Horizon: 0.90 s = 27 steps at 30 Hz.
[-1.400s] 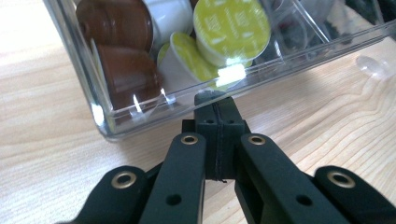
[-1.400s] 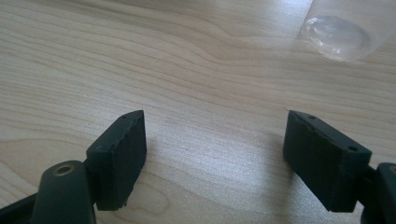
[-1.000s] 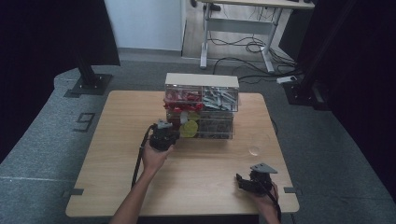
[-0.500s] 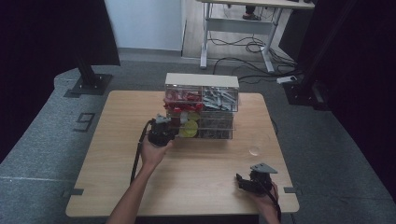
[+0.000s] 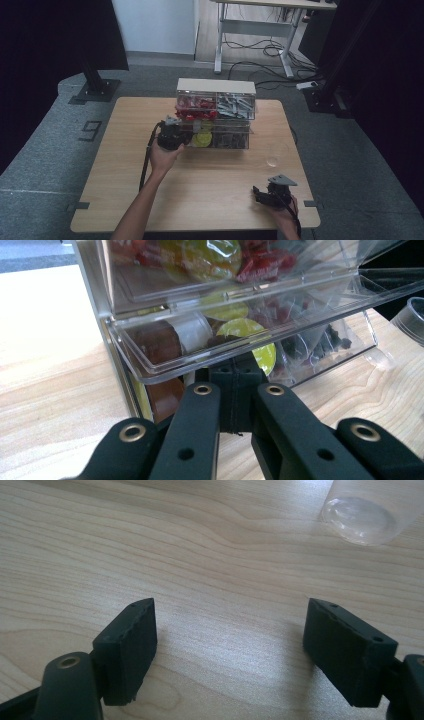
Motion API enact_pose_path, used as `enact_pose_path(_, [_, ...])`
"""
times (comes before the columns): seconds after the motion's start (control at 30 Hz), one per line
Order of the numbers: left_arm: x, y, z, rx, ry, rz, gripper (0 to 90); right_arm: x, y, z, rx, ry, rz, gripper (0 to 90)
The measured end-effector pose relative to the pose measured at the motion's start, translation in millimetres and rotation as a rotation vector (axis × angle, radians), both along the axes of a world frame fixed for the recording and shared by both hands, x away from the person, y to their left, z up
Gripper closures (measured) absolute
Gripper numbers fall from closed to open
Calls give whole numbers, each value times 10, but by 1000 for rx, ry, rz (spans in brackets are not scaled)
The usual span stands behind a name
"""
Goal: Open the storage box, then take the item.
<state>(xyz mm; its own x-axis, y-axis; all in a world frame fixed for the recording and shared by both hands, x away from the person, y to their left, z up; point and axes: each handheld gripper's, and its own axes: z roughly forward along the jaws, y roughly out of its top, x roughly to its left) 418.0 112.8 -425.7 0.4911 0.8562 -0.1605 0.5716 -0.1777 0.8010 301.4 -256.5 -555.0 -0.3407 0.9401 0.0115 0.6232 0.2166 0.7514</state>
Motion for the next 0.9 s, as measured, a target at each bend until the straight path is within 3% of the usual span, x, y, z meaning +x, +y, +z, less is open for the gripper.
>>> enact_pose_path(0.17, [15, -3, 89, -19, -17, 8, 900, 0, 0, 0, 0, 0, -1, 221])
enact_pose_path(0.37, [43, -34, 165, -12, -27, 8, 900, 0, 0, 0, 0, 0, 0, 222])
enact_pose_path(0.9, [64, -64, 173, -8, -24, 5, 900, -15, 11, 3, -12, -13, -10, 240])
